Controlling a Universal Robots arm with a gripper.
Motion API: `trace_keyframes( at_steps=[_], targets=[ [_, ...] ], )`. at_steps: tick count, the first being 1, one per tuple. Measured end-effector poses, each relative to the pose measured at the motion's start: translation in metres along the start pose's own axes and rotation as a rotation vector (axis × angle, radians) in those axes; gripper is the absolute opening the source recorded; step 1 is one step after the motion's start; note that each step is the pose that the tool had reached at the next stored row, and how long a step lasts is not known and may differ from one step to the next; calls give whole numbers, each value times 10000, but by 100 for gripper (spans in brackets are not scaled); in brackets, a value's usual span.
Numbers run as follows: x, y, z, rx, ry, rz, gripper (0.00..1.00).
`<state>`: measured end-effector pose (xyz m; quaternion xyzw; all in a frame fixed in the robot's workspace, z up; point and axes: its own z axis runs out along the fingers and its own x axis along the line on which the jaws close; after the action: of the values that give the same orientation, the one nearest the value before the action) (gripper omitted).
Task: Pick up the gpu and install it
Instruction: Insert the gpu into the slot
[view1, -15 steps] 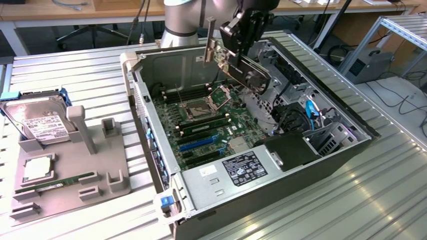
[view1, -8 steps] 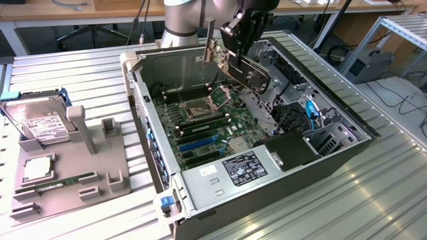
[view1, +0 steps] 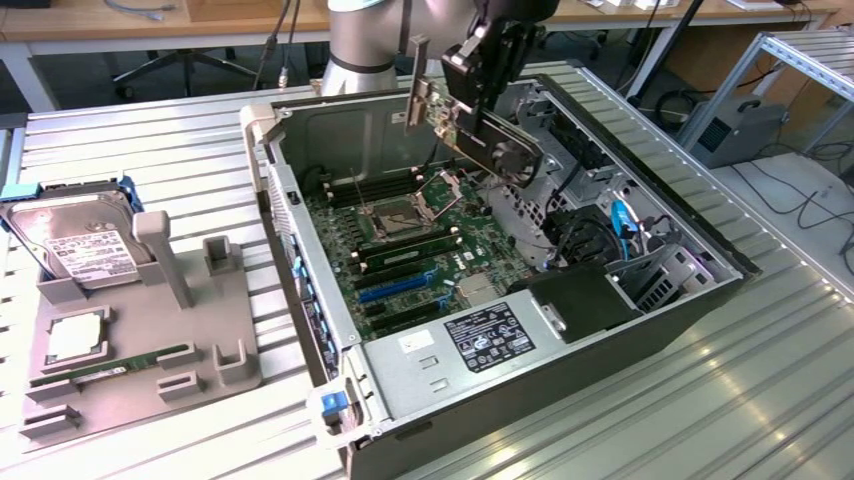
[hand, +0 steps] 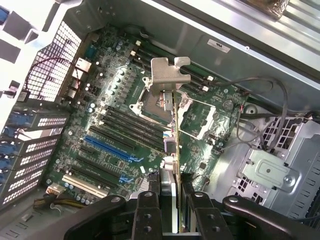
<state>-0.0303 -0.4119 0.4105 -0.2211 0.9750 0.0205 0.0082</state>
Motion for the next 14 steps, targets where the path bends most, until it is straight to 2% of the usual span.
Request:
trace_keyframes(
  at_steps=[14],
  targets=[
    [0,0,0,-10,15,-423,27]
  ],
)
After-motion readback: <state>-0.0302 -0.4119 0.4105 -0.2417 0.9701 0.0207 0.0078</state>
